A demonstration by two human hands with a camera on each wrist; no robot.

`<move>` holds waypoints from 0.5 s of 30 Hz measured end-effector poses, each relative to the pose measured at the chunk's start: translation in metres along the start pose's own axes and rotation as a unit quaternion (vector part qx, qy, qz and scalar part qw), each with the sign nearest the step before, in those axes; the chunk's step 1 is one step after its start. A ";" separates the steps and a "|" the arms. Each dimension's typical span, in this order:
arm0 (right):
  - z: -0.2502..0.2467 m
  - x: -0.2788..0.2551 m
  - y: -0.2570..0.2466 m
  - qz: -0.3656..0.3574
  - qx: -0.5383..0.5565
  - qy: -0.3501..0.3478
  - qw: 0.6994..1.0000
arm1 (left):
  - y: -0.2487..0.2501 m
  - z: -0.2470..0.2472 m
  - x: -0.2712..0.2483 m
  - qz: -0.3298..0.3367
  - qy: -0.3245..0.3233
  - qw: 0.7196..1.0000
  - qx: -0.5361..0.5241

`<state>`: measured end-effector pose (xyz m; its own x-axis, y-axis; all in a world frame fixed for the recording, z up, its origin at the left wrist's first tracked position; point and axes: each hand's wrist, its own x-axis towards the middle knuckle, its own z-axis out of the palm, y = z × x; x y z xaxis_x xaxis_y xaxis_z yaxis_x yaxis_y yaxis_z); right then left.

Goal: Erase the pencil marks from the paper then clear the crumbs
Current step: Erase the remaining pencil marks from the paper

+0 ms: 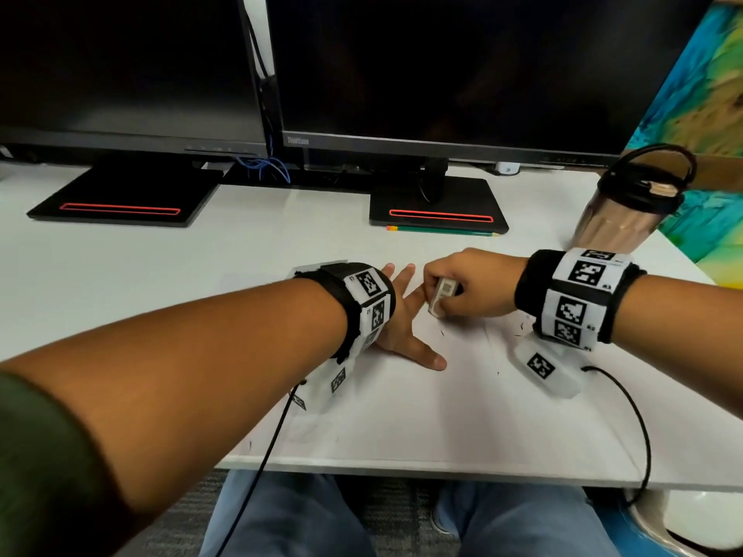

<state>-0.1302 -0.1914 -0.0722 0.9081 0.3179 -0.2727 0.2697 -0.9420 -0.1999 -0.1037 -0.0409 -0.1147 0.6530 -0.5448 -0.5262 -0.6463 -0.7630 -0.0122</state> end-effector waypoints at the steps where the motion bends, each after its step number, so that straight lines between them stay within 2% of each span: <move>1: -0.001 0.000 0.003 0.005 -0.007 0.013 1.000 | 0.000 0.000 0.001 -0.001 0.002 1.000 0.001; 5: 0.010 -0.004 0.000 -0.042 0.006 -0.009 0.999 | 0.000 -0.001 0.000 -0.001 -0.007 1.000 0.012; 10: 0.006 -0.003 0.006 -0.024 -0.011 0.028 0.999 | 0.001 -0.002 0.002 -0.005 -0.004 1.000 0.018; 13: 0.011 -0.005 0.001 -0.051 0.010 0.000 0.999 | 0.001 -0.002 0.001 -0.003 -0.009 1.000 0.026; 15: 0.006 -0.004 0.005 -0.026 0.017 0.010 0.999 | 0.001 -0.002 0.001 -0.006 -0.007 1.000 0.018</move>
<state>-0.1349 -0.1966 -0.0775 0.8997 0.3631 -0.2423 0.3056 -0.9203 -0.2445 -0.1031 -0.0429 -0.1133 0.6553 -0.5302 -0.5380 -0.6525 -0.7562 -0.0495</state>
